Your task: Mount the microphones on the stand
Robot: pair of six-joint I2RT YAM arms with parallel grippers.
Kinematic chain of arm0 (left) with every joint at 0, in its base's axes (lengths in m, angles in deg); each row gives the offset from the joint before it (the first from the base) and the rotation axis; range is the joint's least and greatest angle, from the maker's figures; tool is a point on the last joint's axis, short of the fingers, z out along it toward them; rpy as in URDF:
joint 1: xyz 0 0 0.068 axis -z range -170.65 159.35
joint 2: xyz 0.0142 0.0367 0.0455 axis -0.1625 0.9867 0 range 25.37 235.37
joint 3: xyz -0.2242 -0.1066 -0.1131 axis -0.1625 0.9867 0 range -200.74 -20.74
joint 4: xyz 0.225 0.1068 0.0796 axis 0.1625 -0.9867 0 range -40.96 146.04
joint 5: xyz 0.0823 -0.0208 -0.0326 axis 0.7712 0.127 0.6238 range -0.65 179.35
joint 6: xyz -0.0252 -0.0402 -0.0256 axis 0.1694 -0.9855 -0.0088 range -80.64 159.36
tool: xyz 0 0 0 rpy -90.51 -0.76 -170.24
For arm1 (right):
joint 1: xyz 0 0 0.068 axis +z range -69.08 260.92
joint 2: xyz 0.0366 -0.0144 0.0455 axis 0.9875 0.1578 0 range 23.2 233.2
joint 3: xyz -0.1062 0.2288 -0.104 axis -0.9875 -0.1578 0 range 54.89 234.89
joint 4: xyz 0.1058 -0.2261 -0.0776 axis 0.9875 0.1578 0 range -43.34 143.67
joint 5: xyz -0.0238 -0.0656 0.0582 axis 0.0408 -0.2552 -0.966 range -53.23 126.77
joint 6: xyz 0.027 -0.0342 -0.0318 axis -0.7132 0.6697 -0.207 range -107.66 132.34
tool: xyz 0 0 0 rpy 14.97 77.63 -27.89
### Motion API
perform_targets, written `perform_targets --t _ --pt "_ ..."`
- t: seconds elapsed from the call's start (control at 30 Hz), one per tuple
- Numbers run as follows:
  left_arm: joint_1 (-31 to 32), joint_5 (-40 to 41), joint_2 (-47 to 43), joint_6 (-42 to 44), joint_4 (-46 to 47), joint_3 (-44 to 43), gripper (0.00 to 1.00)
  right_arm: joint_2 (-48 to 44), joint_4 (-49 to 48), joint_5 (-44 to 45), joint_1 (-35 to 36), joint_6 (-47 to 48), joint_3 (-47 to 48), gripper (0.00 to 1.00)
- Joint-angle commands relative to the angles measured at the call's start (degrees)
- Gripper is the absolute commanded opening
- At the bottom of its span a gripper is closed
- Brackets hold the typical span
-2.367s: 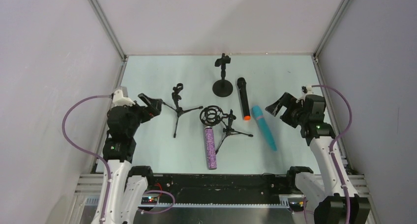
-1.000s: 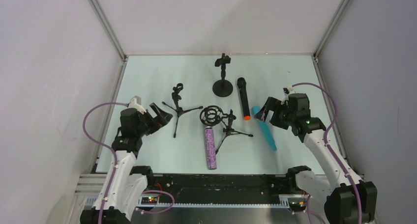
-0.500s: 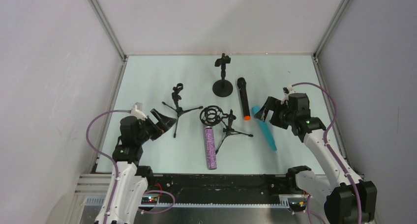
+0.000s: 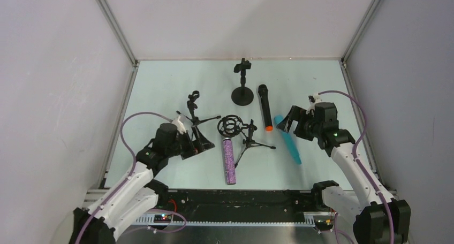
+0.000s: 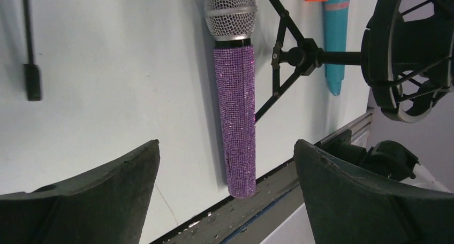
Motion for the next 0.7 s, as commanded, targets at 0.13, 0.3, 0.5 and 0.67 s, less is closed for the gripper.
perform_targets --t 0.13,0.3,0.5,0.67 --pt "12.0 12.2 5.1 -5.4 1.0 -5.5 0.98 -0.9 -2.3 -1.6 0.0 -1.3 -1.2 1.00" --pt "20.6 18.2 8.6 -8.2 1.0 -7.1 0.98 -0.5 -2.4 -1.6 0.1 -1.3 -1.3 1.00" --pt "30.6 28.3 15.2 -13.5 0.8 -9.3 0.98 -0.6 -2.6 -1.7 0.0 -1.3 -1.7 1.00" --pt "40.0 36.7 18.2 -17.8 0.3 -11.5 0.98 -0.3 -1.8 -1.0 0.0 -0.6 -1.9 1.00"
